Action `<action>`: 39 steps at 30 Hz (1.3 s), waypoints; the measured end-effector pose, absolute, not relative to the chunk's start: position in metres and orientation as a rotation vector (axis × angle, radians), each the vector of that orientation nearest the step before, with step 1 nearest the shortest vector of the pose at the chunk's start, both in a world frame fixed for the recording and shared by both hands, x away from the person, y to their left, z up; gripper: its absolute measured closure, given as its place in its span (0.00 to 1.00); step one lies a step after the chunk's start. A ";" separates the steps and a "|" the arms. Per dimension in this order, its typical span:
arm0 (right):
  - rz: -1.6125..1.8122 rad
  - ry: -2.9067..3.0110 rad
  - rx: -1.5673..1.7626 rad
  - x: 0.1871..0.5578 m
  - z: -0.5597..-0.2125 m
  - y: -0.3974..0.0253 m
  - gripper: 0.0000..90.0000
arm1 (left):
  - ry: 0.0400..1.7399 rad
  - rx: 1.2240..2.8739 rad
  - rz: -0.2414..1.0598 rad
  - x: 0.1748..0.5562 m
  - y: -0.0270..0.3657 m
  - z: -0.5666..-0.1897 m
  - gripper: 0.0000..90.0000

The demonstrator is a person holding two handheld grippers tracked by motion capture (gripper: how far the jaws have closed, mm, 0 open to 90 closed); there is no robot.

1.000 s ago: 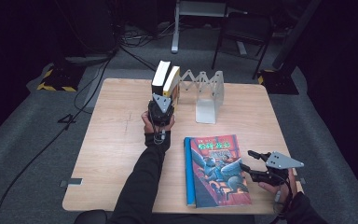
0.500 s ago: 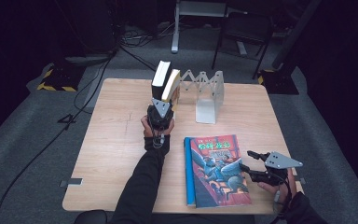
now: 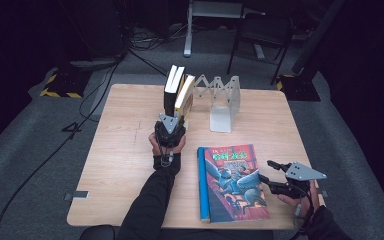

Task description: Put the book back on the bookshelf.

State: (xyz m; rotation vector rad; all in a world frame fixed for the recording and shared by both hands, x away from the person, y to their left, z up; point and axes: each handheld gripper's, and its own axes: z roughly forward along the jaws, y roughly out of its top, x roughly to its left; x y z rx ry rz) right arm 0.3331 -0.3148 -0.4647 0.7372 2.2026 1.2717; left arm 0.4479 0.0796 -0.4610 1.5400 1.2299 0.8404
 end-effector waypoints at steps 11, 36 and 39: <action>1.271 2.215 0.721 0.332 -0.464 -0.314 0.42 | 1.288 1.577 0.783 0.426 0.081 -0.482 0.72; 1.261 2.229 0.724 0.334 -0.465 -0.314 0.42 | 1.363 1.597 0.817 0.464 0.058 -0.476 0.83; 1.259 2.229 0.725 0.335 -0.465 -0.314 0.43 | 1.358 1.594 0.821 0.466 0.058 -0.477 0.82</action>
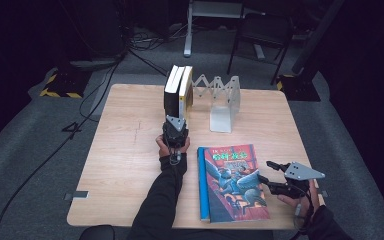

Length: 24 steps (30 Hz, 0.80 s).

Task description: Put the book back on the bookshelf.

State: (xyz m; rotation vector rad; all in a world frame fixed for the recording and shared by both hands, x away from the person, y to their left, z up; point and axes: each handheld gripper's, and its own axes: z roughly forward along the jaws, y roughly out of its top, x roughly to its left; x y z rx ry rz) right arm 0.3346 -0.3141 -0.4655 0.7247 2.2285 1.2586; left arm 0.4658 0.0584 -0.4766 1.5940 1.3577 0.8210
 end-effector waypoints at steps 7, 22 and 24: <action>1.264 2.219 0.736 0.334 -0.464 -0.316 0.42 | 1.335 1.595 0.770 0.460 0.067 -0.479 0.73; 1.258 2.223 0.733 0.334 -0.464 -0.314 0.43 | 1.315 1.718 0.792 0.470 0.064 -0.486 0.82; 1.254 2.223 0.729 0.334 -0.464 -0.314 0.43 | 1.334 1.709 0.793 0.474 0.063 -0.485 0.83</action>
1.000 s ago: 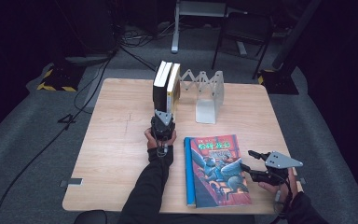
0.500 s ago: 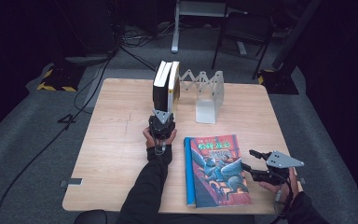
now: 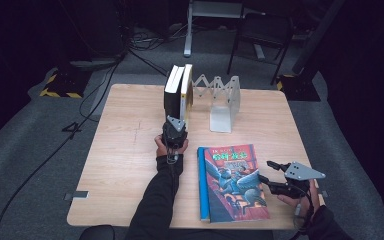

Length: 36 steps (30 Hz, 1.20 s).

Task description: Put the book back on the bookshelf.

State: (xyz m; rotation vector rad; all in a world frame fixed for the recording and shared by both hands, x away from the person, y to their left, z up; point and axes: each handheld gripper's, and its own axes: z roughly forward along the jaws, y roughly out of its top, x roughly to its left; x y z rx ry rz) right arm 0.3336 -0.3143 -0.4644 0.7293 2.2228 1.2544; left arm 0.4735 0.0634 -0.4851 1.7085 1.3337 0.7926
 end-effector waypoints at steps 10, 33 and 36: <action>1.241 2.229 0.727 0.333 -0.464 -0.315 0.43 | 1.334 1.724 0.754 0.479 0.065 -0.485 0.80; 1.189 2.391 0.724 0.308 -0.454 -0.315 0.41 | 0.700 2.198 0.454 0.378 0.097 -0.476 0.49; 1.167 2.437 0.712 0.302 -0.454 -0.317 0.40 | 0.661 2.221 0.393 0.364 0.103 -0.477 0.45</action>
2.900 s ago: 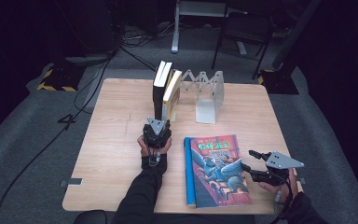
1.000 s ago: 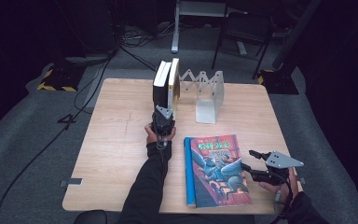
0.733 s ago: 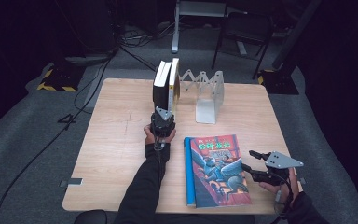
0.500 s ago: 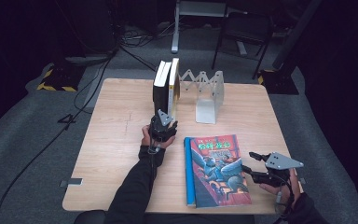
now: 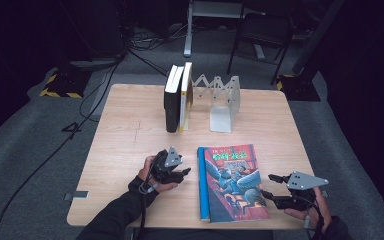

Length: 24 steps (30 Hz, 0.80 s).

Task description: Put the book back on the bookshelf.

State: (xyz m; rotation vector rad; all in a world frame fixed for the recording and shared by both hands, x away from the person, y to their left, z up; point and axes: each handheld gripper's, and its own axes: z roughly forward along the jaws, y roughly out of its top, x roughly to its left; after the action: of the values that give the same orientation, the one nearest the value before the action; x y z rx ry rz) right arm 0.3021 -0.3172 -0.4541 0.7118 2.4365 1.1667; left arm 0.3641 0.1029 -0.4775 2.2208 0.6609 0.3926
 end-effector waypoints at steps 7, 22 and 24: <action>1.167 2.507 0.741 0.289 -0.455 -0.324 0.38 | 0.613 2.304 0.395 0.323 0.111 -0.486 0.38; 1.263 2.629 0.697 0.271 -0.447 -0.333 0.43 | 0.522 2.376 0.242 0.309 0.099 -0.498 0.24; 1.273 2.625 0.705 0.273 -0.446 -0.331 0.43 | 0.531 2.373 0.236 0.310 0.098 -0.499 0.24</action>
State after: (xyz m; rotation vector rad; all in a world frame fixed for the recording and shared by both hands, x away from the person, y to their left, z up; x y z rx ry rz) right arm 0.2726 -0.3310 -0.4463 0.7054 2.6251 1.2732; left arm 0.3098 0.0978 -0.4986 2.3729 0.5314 0.2356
